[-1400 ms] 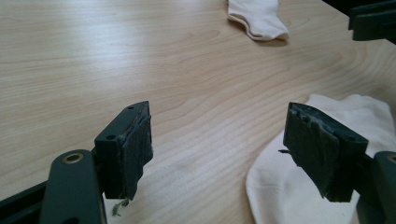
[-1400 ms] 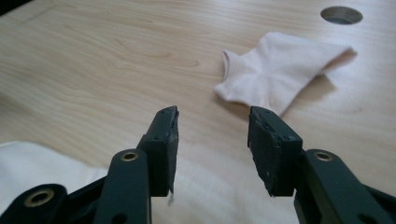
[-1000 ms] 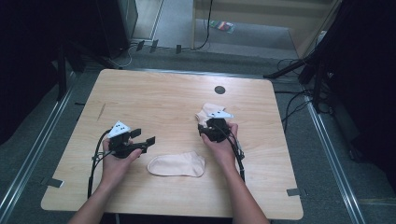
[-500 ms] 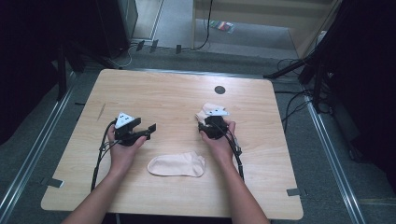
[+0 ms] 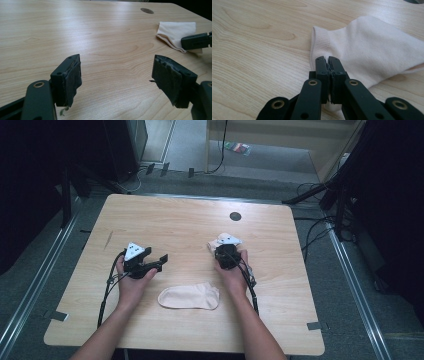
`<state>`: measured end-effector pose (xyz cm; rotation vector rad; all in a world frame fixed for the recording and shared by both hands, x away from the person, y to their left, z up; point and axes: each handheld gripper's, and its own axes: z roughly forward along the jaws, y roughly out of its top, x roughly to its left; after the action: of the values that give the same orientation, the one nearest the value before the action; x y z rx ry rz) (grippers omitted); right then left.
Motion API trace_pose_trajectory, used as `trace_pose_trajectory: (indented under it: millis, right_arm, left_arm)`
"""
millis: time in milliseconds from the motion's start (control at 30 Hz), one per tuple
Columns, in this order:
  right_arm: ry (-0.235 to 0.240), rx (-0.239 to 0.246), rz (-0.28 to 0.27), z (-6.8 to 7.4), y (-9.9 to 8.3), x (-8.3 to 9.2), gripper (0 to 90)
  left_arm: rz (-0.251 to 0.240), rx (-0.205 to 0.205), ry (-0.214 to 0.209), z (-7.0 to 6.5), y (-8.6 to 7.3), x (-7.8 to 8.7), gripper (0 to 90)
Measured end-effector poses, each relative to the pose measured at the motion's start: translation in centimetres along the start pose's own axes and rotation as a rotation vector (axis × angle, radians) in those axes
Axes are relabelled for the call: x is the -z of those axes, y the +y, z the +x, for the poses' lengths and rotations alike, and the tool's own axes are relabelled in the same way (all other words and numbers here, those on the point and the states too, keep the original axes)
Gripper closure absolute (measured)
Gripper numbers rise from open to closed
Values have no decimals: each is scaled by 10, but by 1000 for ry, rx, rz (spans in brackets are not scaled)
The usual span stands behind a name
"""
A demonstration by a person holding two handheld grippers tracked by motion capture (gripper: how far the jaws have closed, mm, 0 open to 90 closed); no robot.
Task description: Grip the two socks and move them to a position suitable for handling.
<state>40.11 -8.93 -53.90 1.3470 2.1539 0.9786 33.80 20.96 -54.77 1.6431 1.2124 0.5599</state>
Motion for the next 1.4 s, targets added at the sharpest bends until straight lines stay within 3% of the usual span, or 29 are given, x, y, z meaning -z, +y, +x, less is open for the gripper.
trace_pose_trajectory:
  millis: [167,367,467,500,567,633,667,700,733,767,800,867,900,933,1000,1033,1067,1100,1133,1167,1233,1267,1333,1400]
  right_arm:
    - [26,-11,-50,5,10,13,885]
    - [89,11,-87,25,29,27,885]
    - [147,9,-125,44,42,38,885]
    - [147,9,-125,44,42,38,885]
    - [207,9,-154,62,51,46,884]
    - [235,11,-170,67,54,50,884]
    - [296,6,-202,78,61,58,883]
    - [296,6,-202,78,61,58,883]
    - [377,-11,-236,86,67,67,882]
    - [377,-11,-236,86,67,67,882]
    - [405,-36,-265,91,70,76,882]
    - [454,-108,-265,88,69,78,882]
    - [454,-108,-265,88,69,78,882]
    - [431,-157,-243,81,63,72,882]
    - [413,-181,-226,75,58,66,882]
    - [401,-221,-205,68,51,58,881]
    - [386,-351,-150,46,33,41,878]
    - [386,-351,-150,46,33,41,878]
    - [333,-424,-114,29,20,31,863]
    - [333,-424,-114,29,20,31,863]
    - [264,-490,-95,9,6,23,818]
    - [229,-505,-92,0,1,21,749]
    - [129,-515,-94,-15,-6,19,696]
    - [74,-497,-118,-29,-12,24,638]
  left_arm:
    - [-3,-1,0,0,0,0,244]
    - [-8,-17,4,-1,0,0,244]
    - [-36,-18,17,-1,-1,3,249]
    - [-54,-14,24,0,-1,5,249]
    - [-83,9,27,2,-1,9,252]
    - [-91,13,36,2,-1,10,256]
    - [-105,19,40,3,-1,11,265]
    - [-105,19,40,3,-1,11,266]
    - [-122,20,53,3,-1,14,270]
    - [-122,20,53,3,-1,14,273]
    - [-134,22,57,3,-2,16,275]
    - [-142,23,65,3,-2,17,281]
    - [-142,23,65,3,-2,17,283]
    - [-137,26,65,3,-2,16,285]
    - [-131,21,69,3,-2,15,287]
    - [-124,16,71,2,-2,15,289]
    - [-118,7,72,1,-2,14,293]
    - [-114,5,72,1,-2,13,293]
    - [-102,-5,73,0,-2,12,295]
    - [-102,-5,73,0,-2,12,295]
    - [-98,-4,72,0,-2,11,297]
    - [-96,-1,69,0,-2,10,297]
    - [-84,-4,61,0,-2,9,297]
    - [-60,-3,46,0,-1,5,306]
